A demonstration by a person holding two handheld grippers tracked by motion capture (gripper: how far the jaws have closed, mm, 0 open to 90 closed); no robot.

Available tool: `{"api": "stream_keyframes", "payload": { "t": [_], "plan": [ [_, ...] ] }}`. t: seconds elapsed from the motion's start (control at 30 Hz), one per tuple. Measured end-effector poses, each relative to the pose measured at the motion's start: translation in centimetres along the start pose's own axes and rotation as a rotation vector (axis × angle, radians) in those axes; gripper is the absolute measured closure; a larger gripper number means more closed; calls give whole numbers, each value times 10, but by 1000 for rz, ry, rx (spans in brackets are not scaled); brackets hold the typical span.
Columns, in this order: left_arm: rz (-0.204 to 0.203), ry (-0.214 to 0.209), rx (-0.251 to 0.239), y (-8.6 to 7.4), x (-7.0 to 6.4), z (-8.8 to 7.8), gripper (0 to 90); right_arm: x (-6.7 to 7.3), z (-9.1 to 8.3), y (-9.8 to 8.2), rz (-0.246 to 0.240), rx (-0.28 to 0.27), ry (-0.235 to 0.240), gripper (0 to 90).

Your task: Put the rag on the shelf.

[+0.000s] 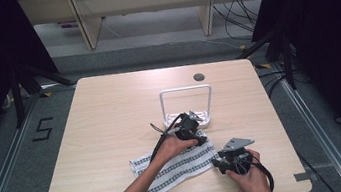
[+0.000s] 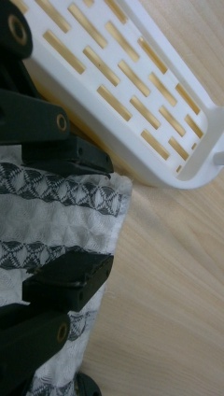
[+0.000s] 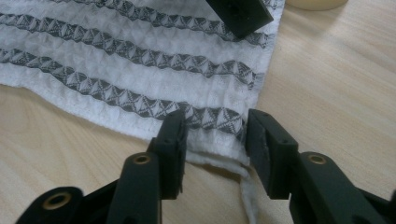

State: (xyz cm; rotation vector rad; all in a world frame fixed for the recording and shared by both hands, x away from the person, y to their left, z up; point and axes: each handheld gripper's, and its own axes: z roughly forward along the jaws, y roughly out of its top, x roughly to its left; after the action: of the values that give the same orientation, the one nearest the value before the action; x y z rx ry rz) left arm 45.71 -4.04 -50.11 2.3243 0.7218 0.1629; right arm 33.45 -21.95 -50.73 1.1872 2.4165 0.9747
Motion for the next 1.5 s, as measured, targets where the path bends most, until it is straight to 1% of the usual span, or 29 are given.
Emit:
{"api": "stream_keyframes", "payload": {
  "t": [0.13,0.2,0.23,0.27,0.33,0.4,0.43,0.53,0.57,0.7,0.73,0.8,0.83,0.87,0.93,0.97,1.03,1.07,1.1,1.13,1.17,1.2,1.23,1.27,1.3,1.33,1.4,1.47,1.5],
  "plan": [
    [14,7,2,0,1,-1,552,0,0,0,0,-1,3,647],
    [40,13,20,0,2,-2,602,0,-1,0,15,5,11,688],
    [20,10,0,-1,0,-1,628,-1,0,0,-4,-8,8,706],
    [36,18,8,-1,0,-1,652,-2,1,0,-4,-9,11,723],
    [40,14,7,-1,-2,-2,713,-1,1,1,21,-4,25,762],
    [39,9,6,-1,-2,-2,773,-1,1,1,21,-8,30,795],
    [37,7,7,-1,-2,-2,815,-1,2,1,6,-7,30,817],
    [64,9,25,0,-1,-6,834,-2,2,2,-6,-27,26,829],
    [37,7,-2,0,-3,-6,841,-2,-1,3,12,-30,31,837],
    [61,8,-12,3,1,-17,844,-5,-4,5,1,-53,25,844],
    [56,10,-14,3,1,-19,843,-6,-5,6,-2,-62,23,846],
    [22,12,-44,4,1,-26,844,-7,-7,9,13,-77,27,850],
    [17,17,-51,4,1,-29,844,-7,-8,10,22,-80,27,851],
    [31,17,-51,5,2,-32,844,-7,-9,11,16,-92,27,852],
    [2,19,-73,5,0,-38,844,-7,-10,14,25,-111,34,854],
    [8,12,-79,6,0,-44,843,-7,-12,15,30,-111,33,854],
    [-4,22,-94,8,0,-54,843,-8,-16,18,18,-134,29,856],
    [-10,23,-105,9,-1,-59,843,-6,-19,20,39,-146,36,857],
    [-12,23,-116,11,-1,-67,843,-8,-20,22,24,-165,42,857],
    [-14,21,-128,12,-1,-72,843,-8,-25,26,26,-172,41,858],
    [-17,26,-142,15,-1,-81,843,-9,-32,32,27,-201,35,859],
    [-13,19,-152,16,-1,-86,843,-9,-32,32,27,-201,35,859],
    [-17,28,-166,18,-2,-93,842,-11,-37,39,12,-224,28,860],
    [-12,28,-167,21,-1,-100,842,-11,-37,39,12,-224,28,860],
    [-5,40,-169,24,-2,-108,843,-10,-40,43,33,-226,35,860],
    [9,42,-173,26,-1,-114,843,-12,-42,49,6,-245,29,861],
    [11,49,-197,32,-2,-131,843,-12,-49,62,-18,-275,35,862],
    [11,47,-219,36,-2,-142,842,-10,-60,73,-17,-287,25,862],
    [2,44,-237,38,-2,-147,843,-11,-65,78,-32,-295,21,863]
  ]
}}
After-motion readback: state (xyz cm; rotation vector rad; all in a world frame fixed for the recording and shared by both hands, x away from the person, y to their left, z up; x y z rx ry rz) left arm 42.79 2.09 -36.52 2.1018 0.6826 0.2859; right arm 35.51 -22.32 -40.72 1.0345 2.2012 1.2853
